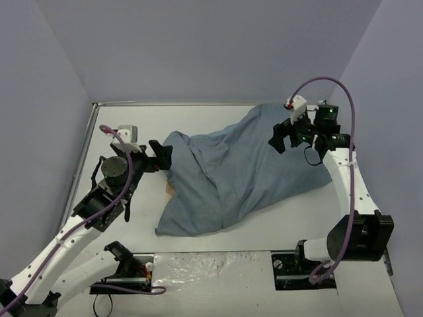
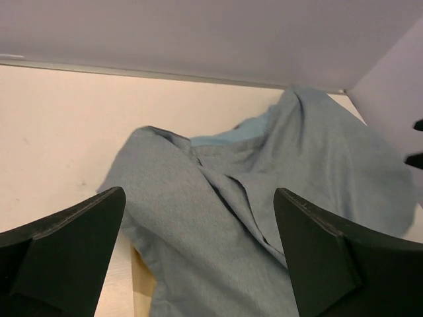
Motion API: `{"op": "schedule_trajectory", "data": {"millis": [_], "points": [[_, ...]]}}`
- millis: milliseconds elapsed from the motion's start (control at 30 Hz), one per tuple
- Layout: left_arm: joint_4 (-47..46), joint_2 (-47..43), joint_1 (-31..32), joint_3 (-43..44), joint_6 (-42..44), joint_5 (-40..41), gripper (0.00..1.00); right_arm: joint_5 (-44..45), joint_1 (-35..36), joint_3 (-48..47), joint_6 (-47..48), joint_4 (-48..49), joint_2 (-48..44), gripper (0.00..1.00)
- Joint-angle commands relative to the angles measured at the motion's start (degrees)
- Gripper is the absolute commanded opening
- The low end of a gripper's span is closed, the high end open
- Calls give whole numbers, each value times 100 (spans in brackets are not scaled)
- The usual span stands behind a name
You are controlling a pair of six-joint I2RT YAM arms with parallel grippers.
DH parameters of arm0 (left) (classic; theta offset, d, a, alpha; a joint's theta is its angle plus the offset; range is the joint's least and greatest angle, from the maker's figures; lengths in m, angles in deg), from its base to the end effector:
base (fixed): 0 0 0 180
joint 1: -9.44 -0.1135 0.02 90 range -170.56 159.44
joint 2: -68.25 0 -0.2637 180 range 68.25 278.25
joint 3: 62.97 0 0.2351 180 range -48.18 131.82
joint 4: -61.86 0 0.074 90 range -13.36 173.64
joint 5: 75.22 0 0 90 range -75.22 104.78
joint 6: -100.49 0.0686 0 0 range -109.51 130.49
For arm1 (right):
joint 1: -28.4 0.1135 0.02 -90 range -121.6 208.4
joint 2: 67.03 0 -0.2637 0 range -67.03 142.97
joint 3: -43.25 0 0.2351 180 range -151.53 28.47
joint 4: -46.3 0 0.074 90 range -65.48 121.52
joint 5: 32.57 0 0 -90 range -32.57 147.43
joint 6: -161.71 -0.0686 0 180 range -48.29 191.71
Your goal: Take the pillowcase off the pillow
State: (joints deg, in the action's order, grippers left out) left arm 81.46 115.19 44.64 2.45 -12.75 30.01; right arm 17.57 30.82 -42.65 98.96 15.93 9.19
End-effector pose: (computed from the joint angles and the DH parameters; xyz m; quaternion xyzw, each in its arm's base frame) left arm 0.1763 -0.1023 0.3779 -0.0185 0.7135 -0.2562 0.6519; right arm 0.3053 0.0569 0.3644 -0.3854 0.6979 0.1589 0.5824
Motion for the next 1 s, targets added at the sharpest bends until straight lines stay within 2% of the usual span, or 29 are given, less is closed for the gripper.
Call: {"op": "schedule_trajectory", "data": {"millis": [0,67,167,300,400,500,533,600,633,667,700,733,800,833,933,967], "points": [[950,96,-31,-308,-503,-1220,95,221,-785,212,-816,127,208,100],[916,123,-57,-457,-864,-1407,95,661,-1163,282,-1001,162,287,100],[425,123,-153,-922,-1550,-1513,95,725,-1681,378,-1054,171,384,100],[-611,192,-443,-1783,-2419,-2040,97,821,-1920,554,-932,180,735,99],[-1113,543,-619,-1969,-2632,-2550,97,638,-2026,572,-923,188,1156,96],[-1990,1132,-777,-2101,-2738,-3094,97,497,-2087,414,-931,197,1710,84],[-2220,1290,-839,-2127,-2773,-3435,98,453,-2105,370,-931,197,1851,76],[-2869,1738,-988,-2163,-2887,-3710,100,356,-2157,247,-923,197,2185,68],[-2994,1862,-1032,-2154,-2931,-3841,97,260,-2166,229,-905,188,2316,58],[-3091,2063,-1068,-2137,-2923,-3886,92,233,-2175,238,-879,188,2353,52],[-3075,2152,-1120,-2093,-2914,-3904,88,215,-2184,256,-827,188,2362,40],[-3057,2223,-1155,-2058,-2879,-3922,75,145,-2193,264,-791,188,2353,34],[-3083,2425,-1234,-2048,-2843,-4001,62,110,-2228,343,-712,188,2266,22],[-3110,2478,-1261,-2066,-2843,-4010,43,92,-2245,361,-686,188,2152,19],[-3127,2601,-1401,-2136,-2826,-4062,19,145,-2377,431,-589,188,1880,9],[-3127,2584,-1419,-2163,-2826,-4071,7,171,-2421,431,-571,197,1826,7]]}}
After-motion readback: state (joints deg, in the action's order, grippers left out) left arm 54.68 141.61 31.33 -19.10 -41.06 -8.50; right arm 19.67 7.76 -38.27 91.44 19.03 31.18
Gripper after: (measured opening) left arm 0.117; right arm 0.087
